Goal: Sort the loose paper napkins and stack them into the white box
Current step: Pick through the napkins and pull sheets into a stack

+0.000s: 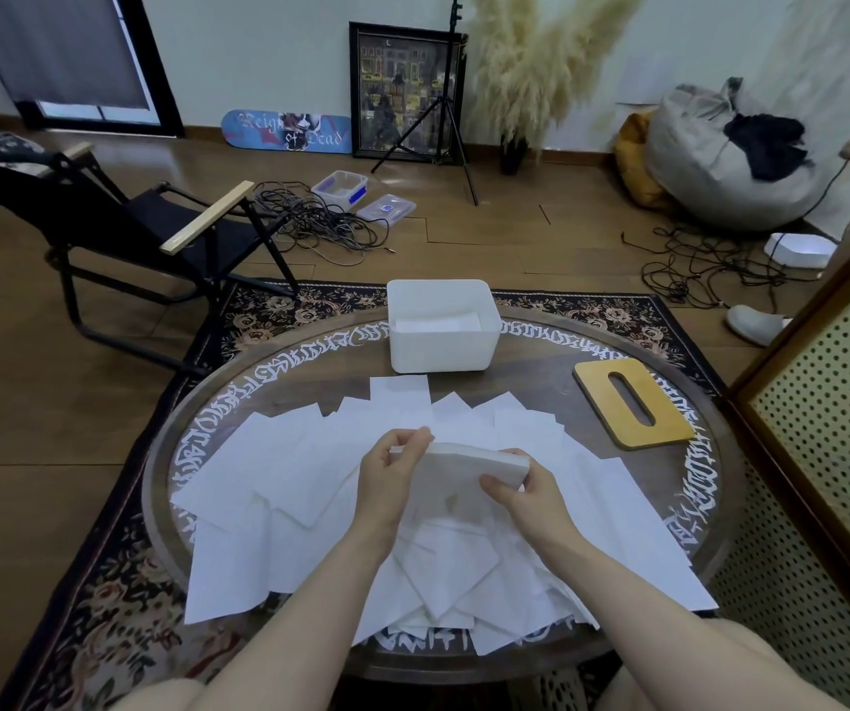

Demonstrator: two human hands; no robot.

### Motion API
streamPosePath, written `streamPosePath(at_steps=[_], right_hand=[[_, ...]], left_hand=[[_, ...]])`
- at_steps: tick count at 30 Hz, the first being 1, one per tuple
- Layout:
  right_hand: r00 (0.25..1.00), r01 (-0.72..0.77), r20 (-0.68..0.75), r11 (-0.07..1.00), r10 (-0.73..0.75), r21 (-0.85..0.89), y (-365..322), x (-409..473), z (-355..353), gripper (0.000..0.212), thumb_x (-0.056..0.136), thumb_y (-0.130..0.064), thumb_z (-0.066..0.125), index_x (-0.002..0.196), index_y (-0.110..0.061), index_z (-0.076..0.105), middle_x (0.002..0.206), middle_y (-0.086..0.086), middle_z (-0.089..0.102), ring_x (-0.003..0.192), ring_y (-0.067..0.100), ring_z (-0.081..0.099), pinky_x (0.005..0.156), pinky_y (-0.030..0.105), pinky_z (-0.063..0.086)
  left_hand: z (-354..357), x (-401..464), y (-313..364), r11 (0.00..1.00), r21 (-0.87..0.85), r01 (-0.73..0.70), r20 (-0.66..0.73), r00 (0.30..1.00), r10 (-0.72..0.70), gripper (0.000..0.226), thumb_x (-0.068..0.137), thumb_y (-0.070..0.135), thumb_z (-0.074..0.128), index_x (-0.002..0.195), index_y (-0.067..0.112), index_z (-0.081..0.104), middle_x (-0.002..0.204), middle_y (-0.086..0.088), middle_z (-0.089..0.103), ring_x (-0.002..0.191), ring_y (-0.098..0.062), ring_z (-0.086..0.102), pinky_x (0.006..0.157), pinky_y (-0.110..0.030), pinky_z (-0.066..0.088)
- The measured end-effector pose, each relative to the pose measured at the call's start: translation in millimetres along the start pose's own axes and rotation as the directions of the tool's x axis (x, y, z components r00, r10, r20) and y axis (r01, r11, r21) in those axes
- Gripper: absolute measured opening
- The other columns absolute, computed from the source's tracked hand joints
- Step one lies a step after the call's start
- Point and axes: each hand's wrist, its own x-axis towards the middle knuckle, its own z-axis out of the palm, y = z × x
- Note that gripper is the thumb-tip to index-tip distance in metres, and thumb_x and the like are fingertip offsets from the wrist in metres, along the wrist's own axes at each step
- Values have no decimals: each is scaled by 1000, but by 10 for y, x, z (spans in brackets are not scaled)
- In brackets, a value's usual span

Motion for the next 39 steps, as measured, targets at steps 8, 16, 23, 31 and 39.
streamPosePath(at_steps=[8, 16, 23, 31, 39], right_hand=[[999, -48, -22, 998, 47, -42, 63, 46, -46, 18, 85, -7, 67, 93, -23, 66, 94, -3, 72, 95, 25, 66, 90, 47, 51], [998, -41, -54, 979, 30, -201, 140, 107, -102, 8, 82, -17, 66, 84, -25, 67, 85, -8, 73, 89, 24, 67, 92, 54, 47], [990, 39, -138, 999, -35, 24, -207, 74, -85, 3, 84, -4, 69, 82, -7, 68, 69, -3, 70, 65, 8, 63, 62, 20, 50], [982, 83, -172, 996, -76, 35, -610, 499, -64, 9, 86, -12, 70, 94, -10, 71, 78, 13, 63, 58, 6, 50, 51, 10, 40], [983, -14, -185, 1000, 13, -3, -879, 1423, -33, 30, 84, -16, 71, 112, -8, 65, 100, 7, 68, 91, 23, 62, 70, 28, 46]], left_hand=[[-139, 32, -122, 988, 154, -31, 100, 995, 16, 22, 81, 3, 69, 99, 15, 66, 96, 3, 72, 89, -14, 68, 74, -22, 54], [-164, 55, -177, 941, 324, -100, 82, 994, 78, 19, 87, 5, 61, 91, 22, 66, 92, 10, 70, 88, -9, 65, 74, -23, 49], [-108, 143, -25, 954, 255, -158, -100, 977, 188, 9, 84, 18, 67, 78, 15, 61, 73, -3, 66, 68, -17, 58, 69, -41, 51], [-46, 460, 330, 948, 237, -212, -137, 959, 249, 8, 87, 17, 64, 93, 22, 61, 80, -7, 65, 63, -13, 56, 68, -41, 52], [90, 1250, 819, 921, 347, -175, -34, 979, 199, 16, 85, 12, 56, 86, 28, 56, 88, -12, 68, 75, -29, 63, 72, -48, 54]])
